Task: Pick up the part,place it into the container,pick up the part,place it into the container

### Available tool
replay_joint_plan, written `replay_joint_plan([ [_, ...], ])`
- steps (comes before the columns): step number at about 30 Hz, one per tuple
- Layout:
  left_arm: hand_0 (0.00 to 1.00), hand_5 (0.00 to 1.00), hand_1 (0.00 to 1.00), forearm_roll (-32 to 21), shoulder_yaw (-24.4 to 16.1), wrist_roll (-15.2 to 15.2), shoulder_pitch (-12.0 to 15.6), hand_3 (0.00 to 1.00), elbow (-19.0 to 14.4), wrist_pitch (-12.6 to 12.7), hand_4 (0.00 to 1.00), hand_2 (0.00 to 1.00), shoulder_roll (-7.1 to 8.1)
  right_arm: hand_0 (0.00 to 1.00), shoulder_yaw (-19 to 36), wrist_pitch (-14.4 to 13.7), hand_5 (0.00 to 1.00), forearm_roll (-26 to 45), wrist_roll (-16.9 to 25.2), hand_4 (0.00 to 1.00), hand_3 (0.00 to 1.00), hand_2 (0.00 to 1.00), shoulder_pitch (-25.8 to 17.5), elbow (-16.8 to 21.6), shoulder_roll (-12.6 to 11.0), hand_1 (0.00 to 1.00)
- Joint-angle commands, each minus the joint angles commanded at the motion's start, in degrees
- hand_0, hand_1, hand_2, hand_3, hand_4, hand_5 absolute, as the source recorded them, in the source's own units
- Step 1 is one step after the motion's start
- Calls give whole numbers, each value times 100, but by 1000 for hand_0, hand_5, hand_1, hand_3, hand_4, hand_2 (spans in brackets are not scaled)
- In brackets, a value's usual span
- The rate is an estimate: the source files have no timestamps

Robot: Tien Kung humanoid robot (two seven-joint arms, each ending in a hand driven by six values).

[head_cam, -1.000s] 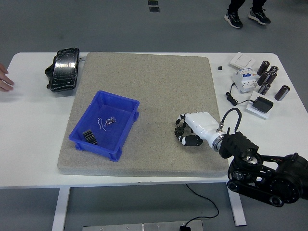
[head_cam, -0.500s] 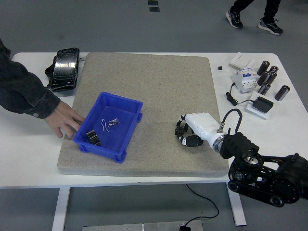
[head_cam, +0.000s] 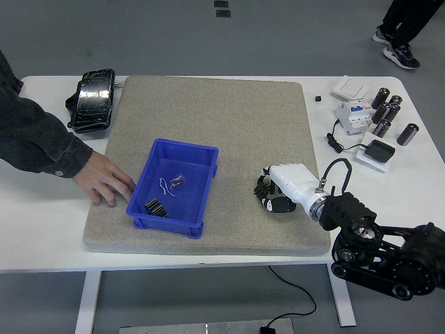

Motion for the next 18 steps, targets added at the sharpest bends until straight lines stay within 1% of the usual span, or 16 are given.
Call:
replay_joint_plan([
  [4,674,679,650,28,-12,11,8,545,-2,4,767,626,-6,267,318,-72,85,-32,-9,565,467,400,30,84,-56,418],
  [7,674,679,650,42,-18,16,15,545,-1,5,767,626,-15,267,582,-145,85,-13,-7,565,467,400,45,189,-50,418],
  [11,674,686,649,47,-12,21,30,545,1,1,766,625,-29,267,912,-255,83,33,-27,565,468,398,-2,466,68,423],
  [13,674,686,649,72,-19,34,35,545,0,-9,766,625,-34,267,1010,-335,83,101,-30,565,468,398,-52,675,173,423],
  [14,674,686,649,75,-20,36,37,545,0,-11,766,625,-35,267,1030,-364,83,131,-28,565,468,398,-69,745,209,423],
  [15,672,709,649,80,-21,40,40,548,0,-13,764,625,-35,267,1039,-419,66,190,-14,578,483,410,-93,864,276,439],
  [18,672,709,649,97,-27,57,48,548,-4,-16,764,625,-34,267,986,-563,66,307,43,578,483,410,-108,1076,416,439],
])
